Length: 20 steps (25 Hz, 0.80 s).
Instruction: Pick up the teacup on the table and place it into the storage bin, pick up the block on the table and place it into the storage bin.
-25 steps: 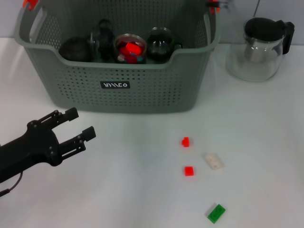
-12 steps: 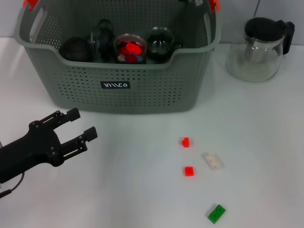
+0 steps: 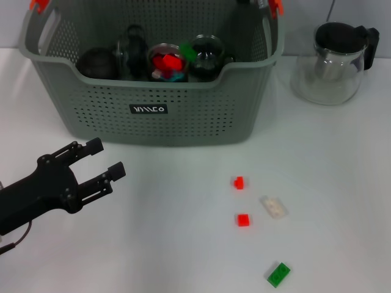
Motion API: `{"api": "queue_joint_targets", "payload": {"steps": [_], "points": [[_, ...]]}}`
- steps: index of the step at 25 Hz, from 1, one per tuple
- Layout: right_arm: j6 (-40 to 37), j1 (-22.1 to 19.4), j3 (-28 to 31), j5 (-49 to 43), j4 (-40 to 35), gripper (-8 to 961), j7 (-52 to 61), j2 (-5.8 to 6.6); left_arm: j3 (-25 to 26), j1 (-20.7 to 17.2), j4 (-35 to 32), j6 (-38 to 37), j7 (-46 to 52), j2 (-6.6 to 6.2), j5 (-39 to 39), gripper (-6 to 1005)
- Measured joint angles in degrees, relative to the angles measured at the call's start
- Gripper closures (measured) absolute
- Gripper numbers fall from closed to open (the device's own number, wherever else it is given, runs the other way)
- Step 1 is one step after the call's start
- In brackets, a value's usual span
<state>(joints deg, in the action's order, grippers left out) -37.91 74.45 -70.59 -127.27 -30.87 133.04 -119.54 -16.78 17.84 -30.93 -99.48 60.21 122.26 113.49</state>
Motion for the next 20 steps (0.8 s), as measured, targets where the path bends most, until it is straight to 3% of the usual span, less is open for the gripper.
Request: {"api": "queue_joint_targets", "payload": {"steps": [5, 9, 13, 17, 20], "points": [[-2.8, -2.4, 0.0, 0.4, -4.0, 362, -0.8, -0.22, 0.0, 0.0, 0.0, -0.2, 0.0, 0.00, -0.4, 247], [-10.1, -14.4, -1.2, 8.9, -19.9, 347, -6.0, -1.01, 0.0, 0.0, 0.0, -0.5, 0.0, -0.03, -0.7, 246], [-20.6, -27.9, -1.2, 24.2, -31.1, 332, -14.1, -0.53, 0.0, 0.0, 0.0, -0.6, 0.1, -0.12, -0.7, 246], [-38.3, -38.3, 2.9, 28.2, -37.3, 339, -15.5, 0.99, 0.0, 0.0, 0.0, -0.4, 0.1, -0.24, -0.7, 246], [-53.4, -41.0, 7.6, 24.9, -40.2, 341, -11.4, 3.03, 0.0, 0.1, 0.0, -0.2, 0.1, -0.31, -0.7, 246]]}}
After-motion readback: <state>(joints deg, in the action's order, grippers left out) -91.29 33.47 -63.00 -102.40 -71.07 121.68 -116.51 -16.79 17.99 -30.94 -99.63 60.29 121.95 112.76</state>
